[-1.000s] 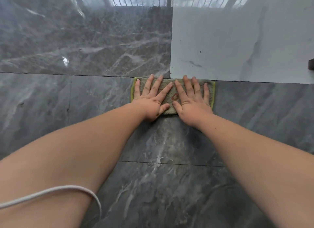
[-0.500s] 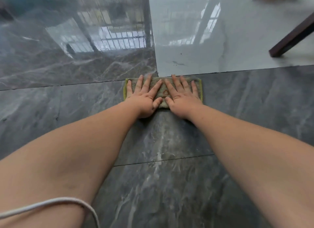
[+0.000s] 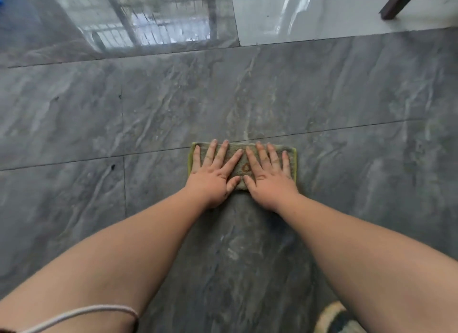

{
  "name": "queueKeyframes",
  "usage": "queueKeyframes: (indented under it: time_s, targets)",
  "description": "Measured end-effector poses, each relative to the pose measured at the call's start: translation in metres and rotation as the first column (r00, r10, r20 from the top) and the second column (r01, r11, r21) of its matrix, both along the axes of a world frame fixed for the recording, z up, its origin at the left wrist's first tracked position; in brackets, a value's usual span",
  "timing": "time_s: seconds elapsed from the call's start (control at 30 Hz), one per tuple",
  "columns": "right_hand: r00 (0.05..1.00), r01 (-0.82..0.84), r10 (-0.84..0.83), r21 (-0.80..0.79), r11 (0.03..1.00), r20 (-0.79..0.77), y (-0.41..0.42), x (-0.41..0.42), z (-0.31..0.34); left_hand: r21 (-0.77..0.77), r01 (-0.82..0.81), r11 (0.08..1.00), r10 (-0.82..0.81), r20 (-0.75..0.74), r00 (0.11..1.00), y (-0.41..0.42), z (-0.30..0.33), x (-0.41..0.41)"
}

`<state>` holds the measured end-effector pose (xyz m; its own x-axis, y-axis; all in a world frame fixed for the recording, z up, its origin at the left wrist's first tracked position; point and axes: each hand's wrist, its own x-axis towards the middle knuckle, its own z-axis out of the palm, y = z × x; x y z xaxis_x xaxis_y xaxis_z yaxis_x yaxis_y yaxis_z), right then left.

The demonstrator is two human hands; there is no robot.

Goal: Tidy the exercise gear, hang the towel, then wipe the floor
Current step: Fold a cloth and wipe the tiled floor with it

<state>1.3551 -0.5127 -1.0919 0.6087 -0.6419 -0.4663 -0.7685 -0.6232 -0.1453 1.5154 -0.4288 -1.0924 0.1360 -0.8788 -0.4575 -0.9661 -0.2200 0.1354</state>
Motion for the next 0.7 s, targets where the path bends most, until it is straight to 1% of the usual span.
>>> queueKeyframes:
  time_s: [0.13,0.27,0.43,0.57,0.7]
  targets:
    - [1.0,0.002,-0.002,0.005,1.0,-0.013,0.058,-0.021,0.003,-0.006,-0.01,1.0,0.01,-0.037,0.999,0.059,-0.002,-0.02]
    - [1.0,0.014,-0.014,0.014,1.0,0.018,0.102,-0.031,0.004,-0.008,-0.053,0.999,0.053,-0.049,0.997,0.105,-0.002,-0.031]
    - [0.999,-0.039,0.039,-0.006,0.999,0.027,0.153,-0.039,0.003,-0.04,-0.123,0.992,0.121,-0.052,0.991,0.158,-0.002,-0.039]
    - [0.999,-0.043,0.043,-0.024,0.999,0.018,0.168,-0.03,0.001,-0.061,-0.147,0.987,0.145,-0.036,0.989,0.183,-0.002,-0.038]
    - [0.996,-0.075,0.078,-0.082,0.994,0.04,0.159,-0.02,-0.007,-0.109,-0.149,0.983,0.144,-0.054,0.988,0.18,-0.012,-0.027]
